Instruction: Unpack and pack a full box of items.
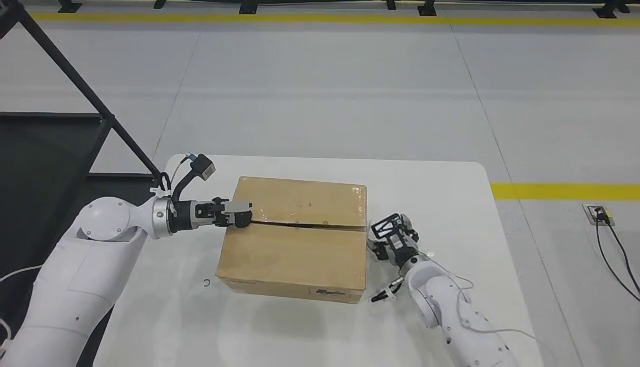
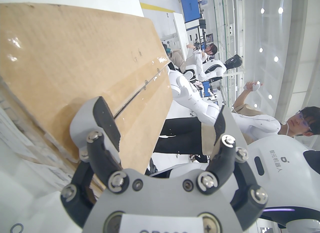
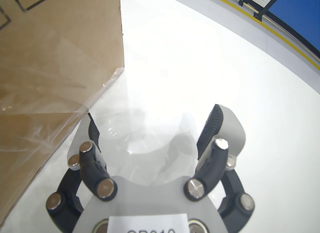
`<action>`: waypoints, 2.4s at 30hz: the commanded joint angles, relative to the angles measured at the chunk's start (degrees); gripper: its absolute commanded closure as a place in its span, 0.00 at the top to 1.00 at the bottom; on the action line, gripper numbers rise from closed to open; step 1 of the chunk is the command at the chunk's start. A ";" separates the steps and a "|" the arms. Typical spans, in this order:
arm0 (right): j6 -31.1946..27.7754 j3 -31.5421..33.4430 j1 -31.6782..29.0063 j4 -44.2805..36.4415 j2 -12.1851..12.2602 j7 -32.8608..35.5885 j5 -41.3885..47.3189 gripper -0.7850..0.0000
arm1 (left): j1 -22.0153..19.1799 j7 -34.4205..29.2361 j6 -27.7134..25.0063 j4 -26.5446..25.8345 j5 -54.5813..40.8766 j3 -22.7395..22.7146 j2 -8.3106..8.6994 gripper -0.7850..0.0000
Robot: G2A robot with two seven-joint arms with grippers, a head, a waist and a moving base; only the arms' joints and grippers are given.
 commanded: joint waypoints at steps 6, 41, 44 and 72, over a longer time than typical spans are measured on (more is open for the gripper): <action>1.12 1.95 -1.75 -1.01 0.09 -4.25 0.66 1.00 | 0.00 0.00 0.00 0.00 0.00 0.00 0.00 1.00; 4.20 -0.36 -1.08 1.63 -1.98 -4.11 -2.43 1.00 | 0.00 0.00 0.00 0.00 0.00 0.00 0.00 1.00; 4.31 -0.79 -0.37 2.57 -2.38 -4.46 -2.32 1.00 | 0.00 0.00 0.00 0.00 0.00 0.00 0.00 1.00; 5.01 11.29 -13.92 -8.69 -0.38 -18.90 0.42 1.00 | 0.00 0.00 0.00 0.00 0.00 0.00 0.00 1.00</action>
